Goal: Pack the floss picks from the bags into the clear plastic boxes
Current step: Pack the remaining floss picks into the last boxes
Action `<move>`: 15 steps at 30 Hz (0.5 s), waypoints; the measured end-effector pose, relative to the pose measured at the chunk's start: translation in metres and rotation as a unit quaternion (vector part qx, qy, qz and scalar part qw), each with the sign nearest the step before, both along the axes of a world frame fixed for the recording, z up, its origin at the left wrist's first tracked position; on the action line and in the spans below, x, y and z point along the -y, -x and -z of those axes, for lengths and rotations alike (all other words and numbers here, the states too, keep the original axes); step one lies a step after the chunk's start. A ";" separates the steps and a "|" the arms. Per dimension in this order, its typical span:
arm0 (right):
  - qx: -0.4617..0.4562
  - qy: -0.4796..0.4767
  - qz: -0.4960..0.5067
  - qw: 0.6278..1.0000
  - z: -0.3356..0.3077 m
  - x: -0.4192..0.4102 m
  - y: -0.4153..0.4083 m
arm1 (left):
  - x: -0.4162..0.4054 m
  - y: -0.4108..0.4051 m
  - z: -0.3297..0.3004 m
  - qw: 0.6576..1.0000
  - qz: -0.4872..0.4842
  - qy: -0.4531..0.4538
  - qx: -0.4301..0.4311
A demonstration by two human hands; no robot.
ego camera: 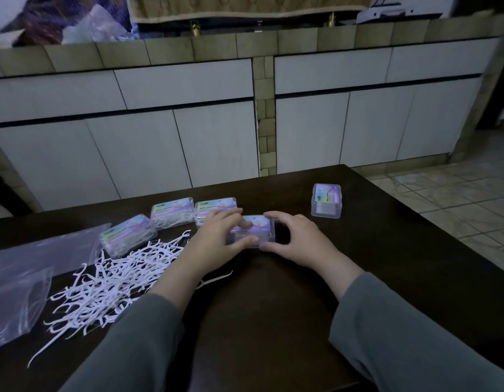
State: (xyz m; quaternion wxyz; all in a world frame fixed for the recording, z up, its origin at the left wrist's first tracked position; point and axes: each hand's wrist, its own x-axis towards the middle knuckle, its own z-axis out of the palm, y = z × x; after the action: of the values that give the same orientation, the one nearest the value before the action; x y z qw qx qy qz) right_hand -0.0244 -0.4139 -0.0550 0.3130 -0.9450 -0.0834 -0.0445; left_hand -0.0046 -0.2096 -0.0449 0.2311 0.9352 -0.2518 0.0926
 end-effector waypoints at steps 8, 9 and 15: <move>-0.005 0.057 -0.037 0.998 -0.004 -0.003 -0.003 | -0.002 0.007 -0.009 0.996 -0.034 -0.079 -0.015; -0.013 0.050 -0.039 0.998 -0.003 -0.002 -0.004 | 0.000 0.008 -0.009 0.994 -0.042 -0.101 -0.019; -0.031 0.029 -0.057 0.997 -0.004 -0.003 -0.007 | 0.007 0.011 -0.011 0.984 -0.056 -0.169 -0.003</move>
State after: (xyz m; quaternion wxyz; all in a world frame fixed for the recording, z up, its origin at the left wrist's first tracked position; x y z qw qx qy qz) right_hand -0.0176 -0.4111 -0.0515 0.2900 -0.9483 -0.1288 0.0054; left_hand -0.0158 -0.2167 -0.0339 0.0645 0.9737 -0.2103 0.0588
